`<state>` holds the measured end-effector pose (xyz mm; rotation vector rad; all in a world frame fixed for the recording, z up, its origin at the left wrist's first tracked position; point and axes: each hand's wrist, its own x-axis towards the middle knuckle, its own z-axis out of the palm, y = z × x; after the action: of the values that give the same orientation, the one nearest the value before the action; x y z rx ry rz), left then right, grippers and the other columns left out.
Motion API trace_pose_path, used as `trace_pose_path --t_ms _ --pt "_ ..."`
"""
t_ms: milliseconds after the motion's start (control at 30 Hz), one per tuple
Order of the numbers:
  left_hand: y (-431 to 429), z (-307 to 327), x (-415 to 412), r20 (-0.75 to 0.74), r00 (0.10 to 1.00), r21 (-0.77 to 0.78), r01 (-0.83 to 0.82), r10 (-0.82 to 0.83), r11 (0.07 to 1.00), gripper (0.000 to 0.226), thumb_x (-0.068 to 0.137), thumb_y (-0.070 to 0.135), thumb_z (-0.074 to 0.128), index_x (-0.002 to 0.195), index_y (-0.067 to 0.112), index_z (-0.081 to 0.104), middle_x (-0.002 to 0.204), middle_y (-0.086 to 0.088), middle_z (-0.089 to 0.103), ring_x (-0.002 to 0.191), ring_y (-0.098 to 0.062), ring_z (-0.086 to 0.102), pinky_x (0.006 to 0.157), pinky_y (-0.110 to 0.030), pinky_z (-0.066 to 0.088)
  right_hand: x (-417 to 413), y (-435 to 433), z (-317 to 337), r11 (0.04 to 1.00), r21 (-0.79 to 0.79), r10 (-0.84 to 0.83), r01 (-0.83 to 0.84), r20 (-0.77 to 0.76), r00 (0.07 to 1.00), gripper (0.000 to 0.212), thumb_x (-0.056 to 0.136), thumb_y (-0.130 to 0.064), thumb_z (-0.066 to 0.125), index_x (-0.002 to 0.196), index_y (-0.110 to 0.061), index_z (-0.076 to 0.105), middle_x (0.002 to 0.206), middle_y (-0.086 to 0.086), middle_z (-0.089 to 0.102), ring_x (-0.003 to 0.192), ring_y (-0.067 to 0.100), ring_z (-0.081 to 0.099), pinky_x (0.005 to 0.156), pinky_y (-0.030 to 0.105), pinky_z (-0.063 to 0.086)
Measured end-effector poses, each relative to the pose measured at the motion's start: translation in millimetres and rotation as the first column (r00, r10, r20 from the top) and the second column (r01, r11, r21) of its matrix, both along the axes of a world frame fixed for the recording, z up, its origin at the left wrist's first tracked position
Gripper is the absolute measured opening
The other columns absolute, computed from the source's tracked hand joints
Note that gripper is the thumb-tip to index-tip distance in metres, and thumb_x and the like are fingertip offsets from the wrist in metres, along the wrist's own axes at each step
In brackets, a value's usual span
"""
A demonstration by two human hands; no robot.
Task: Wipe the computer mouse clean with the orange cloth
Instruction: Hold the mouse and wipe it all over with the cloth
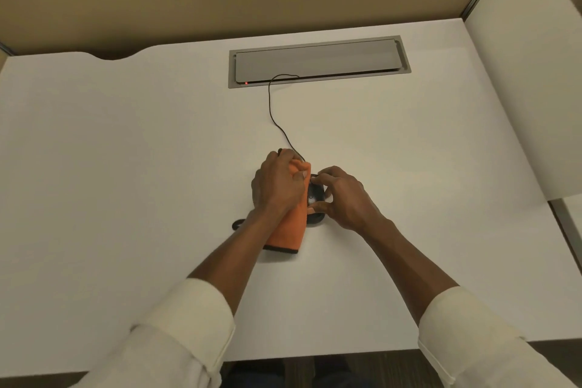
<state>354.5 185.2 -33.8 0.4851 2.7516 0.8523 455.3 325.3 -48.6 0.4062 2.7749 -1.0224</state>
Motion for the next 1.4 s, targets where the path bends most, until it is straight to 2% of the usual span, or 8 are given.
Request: trace_pose_path --t_ms 133,333,533,700,833,1067,1267,1400 --pt "7 4 -26 0.019 0.988 -0.048 0.153 -0.152 0.987 0.021 0.087 0.039 0.073 0.108 0.036 0.07 0.111 0.006 0.07 0.105 -0.021 0.068 0.084 -0.034 0.051 3 -1 -1 0.999 -0.009 -0.041 0.041 0.008 0.999 0.068 0.077 -0.042 0.09 0.138 -0.026 0.066 0.134 0.0 0.055 0.099 0.024 0.067 0.084 0.032 0.048" --pt "3 11 -45 0.043 0.93 -0.111 0.367 -0.365 0.923 0.026 0.088 0.041 0.076 0.112 0.035 0.069 0.109 0.006 0.066 0.104 -0.021 0.066 0.087 -0.039 0.055 8 -8 -7 0.985 -0.042 -0.166 0.165 -0.012 0.986 0.067 0.075 -0.041 0.09 0.137 -0.031 0.068 0.11 -0.001 0.059 0.09 0.023 0.067 0.082 0.032 0.049" --pt "-15 8 -24 0.008 0.942 -0.102 0.335 -0.336 0.937 0.026 0.092 0.04 0.07 0.116 0.037 0.063 0.113 0.006 0.062 0.104 -0.022 0.065 0.084 -0.037 0.051 10 -13 -13 0.977 -0.038 -0.208 0.208 -0.011 0.978 0.065 0.075 -0.038 0.09 0.135 -0.03 0.068 0.112 -0.001 0.063 0.092 0.023 0.068 0.078 0.029 0.045" --pt "-23 4 -3 -0.029 0.945 -0.08 0.324 -0.327 0.943 0.024 0.094 0.038 0.066 0.118 0.036 0.061 0.116 0.006 0.061 0.101 -0.024 0.065 0.084 -0.041 0.055 11 -12 -13 0.982 -0.041 -0.184 0.182 -0.029 0.983 0.061 0.076 -0.039 0.089 0.132 -0.031 0.067 0.115 -0.008 0.058 0.085 0.015 0.066 0.07 0.01 0.034" --pt "-12 6 -12 -0.045 0.937 -0.112 0.341 -0.348 0.933 0.022 0.093 0.036 0.067 0.114 0.035 0.062 0.112 0.006 0.061 0.099 -0.024 0.065 0.082 -0.04 0.054 12 -16 -11 0.984 -0.028 -0.18 0.178 -0.04 0.983 0.06 0.079 -0.039 0.087 0.134 -0.029 0.067 0.121 -0.005 0.062 0.089 0.014 0.07 0.075 0.022 0.043" --pt "16 7 -48 0.047 0.899 -0.175 0.436 -0.435 0.883 0.021 0.09 0.041 0.071 0.109 0.033 0.067 0.107 0.008 0.061 0.103 -0.023 0.064 0.081 -0.036 0.045 17 -24 -10 0.967 -0.008 -0.256 0.256 -0.088 0.963 0.054 0.078 -0.04 0.088 0.123 -0.021 0.066 0.12 -0.002 0.071 0.09 0.018 0.073 0.078 0.032 0.055" --pt "17 11 -63 0.085 0.838 -0.162 0.545 -0.539 0.822 0.021 0.088 0.046 0.073 0.105 0.033 0.069 0.098 0.016 0.059 0.096 -0.017 0.06 0.078 -0.035 0.041 21 -28 -11 0.957 -0.026 -0.291 0.29 -0.118 0.949 0.053 0.08 -0.038 0.087 0.126 -0.019 0.068 0.122 -0.001 0.074 0.086 0.017 0.076 0.078 0.028 0.054" --pt "4 5 -51 0.066 0.885 -0.155 0.466 -0.462 0.871 0.024 0.091 0.044 0.07 0.112 0.033 0.065 0.107 0.009 0.059 0.101 -0.021 0.062 0.081 -0.036 0.044 22 -28 -10 0.953 -0.032 -0.304 0.302 -0.112 0.946 0.053 0.079 -0.037 0.088 0.125 -0.019 0.07 0.123 0.0 0.074 0.084 0.016 0.076 0.077 0.026 0.053"
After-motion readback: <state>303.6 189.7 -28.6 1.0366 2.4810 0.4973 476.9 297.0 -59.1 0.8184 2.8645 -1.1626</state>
